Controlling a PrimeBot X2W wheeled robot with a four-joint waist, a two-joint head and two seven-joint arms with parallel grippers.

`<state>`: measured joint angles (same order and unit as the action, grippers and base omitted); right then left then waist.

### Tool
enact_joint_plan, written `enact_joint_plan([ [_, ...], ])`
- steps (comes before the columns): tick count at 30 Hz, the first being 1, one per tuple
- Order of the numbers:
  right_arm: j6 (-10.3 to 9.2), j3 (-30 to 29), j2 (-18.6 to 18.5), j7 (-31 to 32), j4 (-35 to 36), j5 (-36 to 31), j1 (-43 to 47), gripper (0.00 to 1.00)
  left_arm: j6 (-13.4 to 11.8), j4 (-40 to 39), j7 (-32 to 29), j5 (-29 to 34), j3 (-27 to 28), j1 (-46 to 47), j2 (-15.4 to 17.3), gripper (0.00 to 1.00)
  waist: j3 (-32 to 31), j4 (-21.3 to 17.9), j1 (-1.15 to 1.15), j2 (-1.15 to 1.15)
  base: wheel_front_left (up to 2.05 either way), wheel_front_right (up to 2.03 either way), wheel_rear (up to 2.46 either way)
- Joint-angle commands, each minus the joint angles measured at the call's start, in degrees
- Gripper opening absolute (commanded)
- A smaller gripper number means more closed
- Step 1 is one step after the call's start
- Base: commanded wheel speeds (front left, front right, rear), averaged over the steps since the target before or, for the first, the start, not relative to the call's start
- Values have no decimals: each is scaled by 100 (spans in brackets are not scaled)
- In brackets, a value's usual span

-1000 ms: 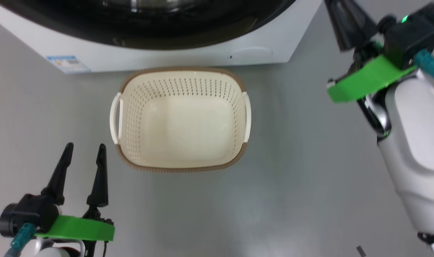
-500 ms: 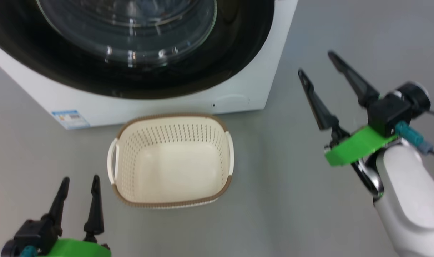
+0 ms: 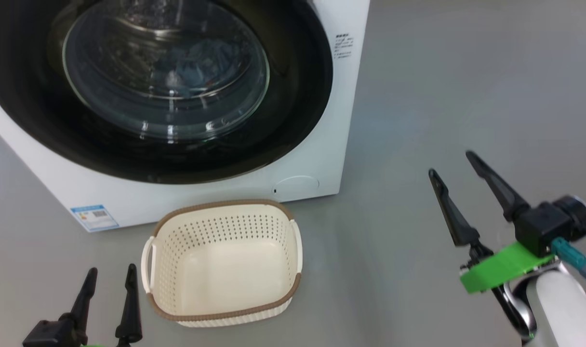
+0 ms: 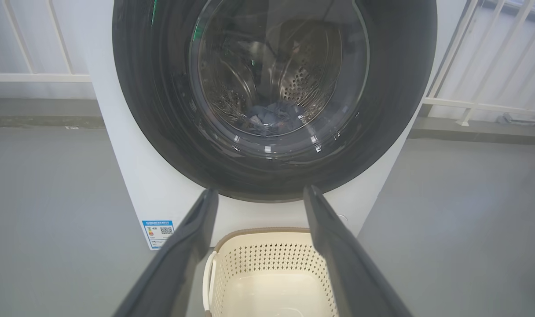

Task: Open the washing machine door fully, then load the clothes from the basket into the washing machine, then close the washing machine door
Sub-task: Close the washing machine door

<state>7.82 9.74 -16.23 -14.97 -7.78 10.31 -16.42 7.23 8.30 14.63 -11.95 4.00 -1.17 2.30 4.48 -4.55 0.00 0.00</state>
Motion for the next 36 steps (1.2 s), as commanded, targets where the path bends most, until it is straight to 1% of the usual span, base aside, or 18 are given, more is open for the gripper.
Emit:
enact_joint_plan([
  [1,-33,45,6,-3,182,50,101,100,-52,-122,37,-46,181,62,59,100,-91,-82,0,0,0,0,0],
  [9,-33,-320,195,-3,496,37,822,100,-128,-123,37,-140,168,-93,58,100,-206,-165,0,0,0,0,0],
  [19,-33,-859,564,-3,687,-20,1544,100,-165,-127,37,-192,132,-230,58,100,-282,-190,0,0,0,0,0],
  [27,-33,-1107,702,-3,663,-60,1758,100,-163,-155,37,-192,145,-263,58,100,-258,-193,0,0,0,0,0],
  [36,-33,-1364,803,-3,551,-67,1992,100,-146,-135,37,-211,76,-188,58,100,-229,-98,0,0,0,0,0],
])
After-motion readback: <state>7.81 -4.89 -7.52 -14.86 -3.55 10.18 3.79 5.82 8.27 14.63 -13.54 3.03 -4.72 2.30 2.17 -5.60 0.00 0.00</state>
